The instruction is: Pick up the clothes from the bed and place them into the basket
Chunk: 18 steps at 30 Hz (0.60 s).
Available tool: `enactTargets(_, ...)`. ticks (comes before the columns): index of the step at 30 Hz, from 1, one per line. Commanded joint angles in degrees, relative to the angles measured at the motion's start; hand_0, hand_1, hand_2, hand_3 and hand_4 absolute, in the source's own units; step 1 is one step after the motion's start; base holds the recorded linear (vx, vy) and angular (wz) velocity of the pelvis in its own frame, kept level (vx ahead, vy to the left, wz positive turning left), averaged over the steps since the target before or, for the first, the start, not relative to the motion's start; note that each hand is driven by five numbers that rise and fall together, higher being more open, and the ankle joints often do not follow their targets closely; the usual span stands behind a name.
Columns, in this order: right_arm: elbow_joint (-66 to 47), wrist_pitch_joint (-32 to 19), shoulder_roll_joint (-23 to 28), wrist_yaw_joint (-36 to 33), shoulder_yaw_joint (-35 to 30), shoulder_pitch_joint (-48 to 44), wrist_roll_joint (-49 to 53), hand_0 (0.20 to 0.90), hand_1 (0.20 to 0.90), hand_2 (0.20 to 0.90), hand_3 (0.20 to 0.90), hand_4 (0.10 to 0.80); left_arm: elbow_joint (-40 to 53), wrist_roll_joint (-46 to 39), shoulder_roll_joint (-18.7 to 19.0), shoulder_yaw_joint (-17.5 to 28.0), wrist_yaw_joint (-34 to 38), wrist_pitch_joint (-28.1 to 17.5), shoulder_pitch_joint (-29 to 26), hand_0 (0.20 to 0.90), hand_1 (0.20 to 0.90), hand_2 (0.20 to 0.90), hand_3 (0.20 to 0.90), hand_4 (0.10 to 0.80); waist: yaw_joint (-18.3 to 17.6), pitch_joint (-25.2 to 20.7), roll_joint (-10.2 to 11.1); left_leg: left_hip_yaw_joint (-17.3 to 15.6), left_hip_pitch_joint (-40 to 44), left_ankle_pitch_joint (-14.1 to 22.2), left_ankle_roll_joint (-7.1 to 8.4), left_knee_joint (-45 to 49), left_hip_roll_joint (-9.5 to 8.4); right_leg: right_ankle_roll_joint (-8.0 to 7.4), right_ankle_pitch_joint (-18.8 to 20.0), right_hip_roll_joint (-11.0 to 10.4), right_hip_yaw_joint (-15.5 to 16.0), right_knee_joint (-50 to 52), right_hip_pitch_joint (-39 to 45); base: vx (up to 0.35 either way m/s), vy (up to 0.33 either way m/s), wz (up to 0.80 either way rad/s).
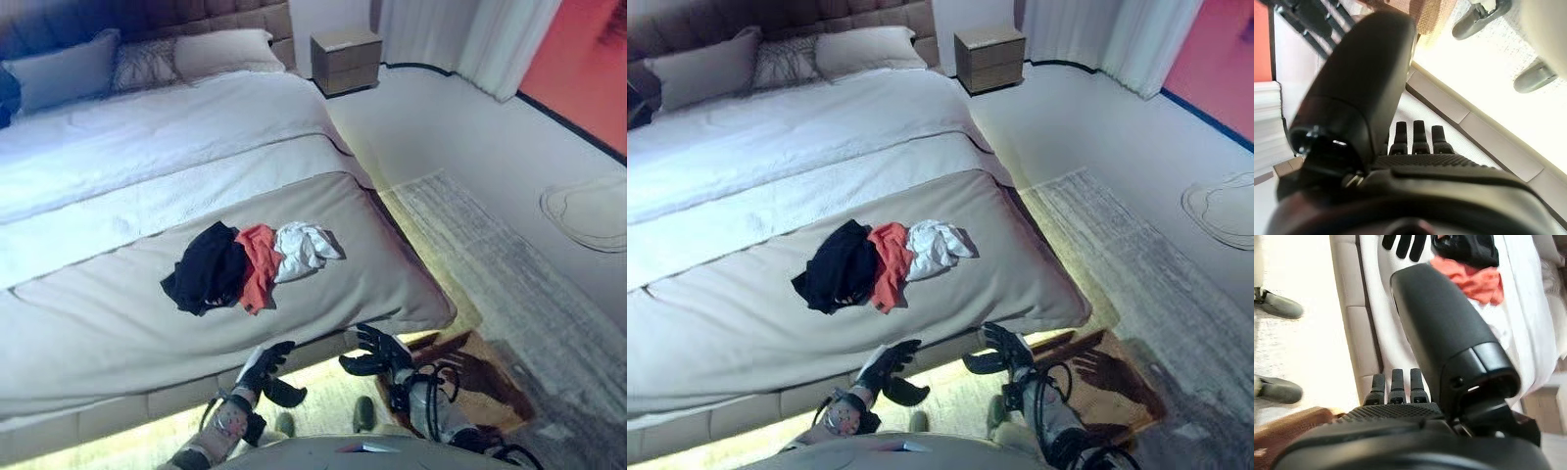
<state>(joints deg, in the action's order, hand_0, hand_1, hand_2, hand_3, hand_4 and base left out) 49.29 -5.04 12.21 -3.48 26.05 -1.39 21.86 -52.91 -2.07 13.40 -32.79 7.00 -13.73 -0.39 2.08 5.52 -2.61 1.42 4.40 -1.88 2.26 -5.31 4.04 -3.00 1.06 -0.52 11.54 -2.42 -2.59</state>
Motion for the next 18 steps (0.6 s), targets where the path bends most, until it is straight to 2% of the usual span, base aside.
enactTargets(1, -4.0, -3.6, -2.6, -0.4, 0.2, -3.9, 1.2, 0.9, 0.9, 0.9, 0.9, 0.8, -0.3, 1.5, 0.1, 1.7, 1.9, -3.3, -4.8, 0.9, 0.9, 0.9, 0.9, 0.8, -0.3, 0.3, 2.6, -0.9, 1.0, 0.7, -2.38, 0.3, -4.02, -1.28, 2.5, -4.6, -2.0, -2.6, 8.4, 0.004, 0.004, -0.05)
enactTargets(18, -4.6, -4.4, -2.7, -3.4, 0.4, -3.8, -0.6, 0.9, 0.9, 0.9, 0.9, 0.8, -0.8, -0.3, -0.6, 2.3, 2.0, -2.8, -4.3, 0.9, 0.9, 0.9, 0.9, 0.8, -0.4, 0.6, 2.4, -0.9, 1.1, 0.7, -2.43, 0.3, -4.03, -1.31, 2.6, -4.7, -2.0, -2.6, 8.4, 0.004, 0.002, 0.0)
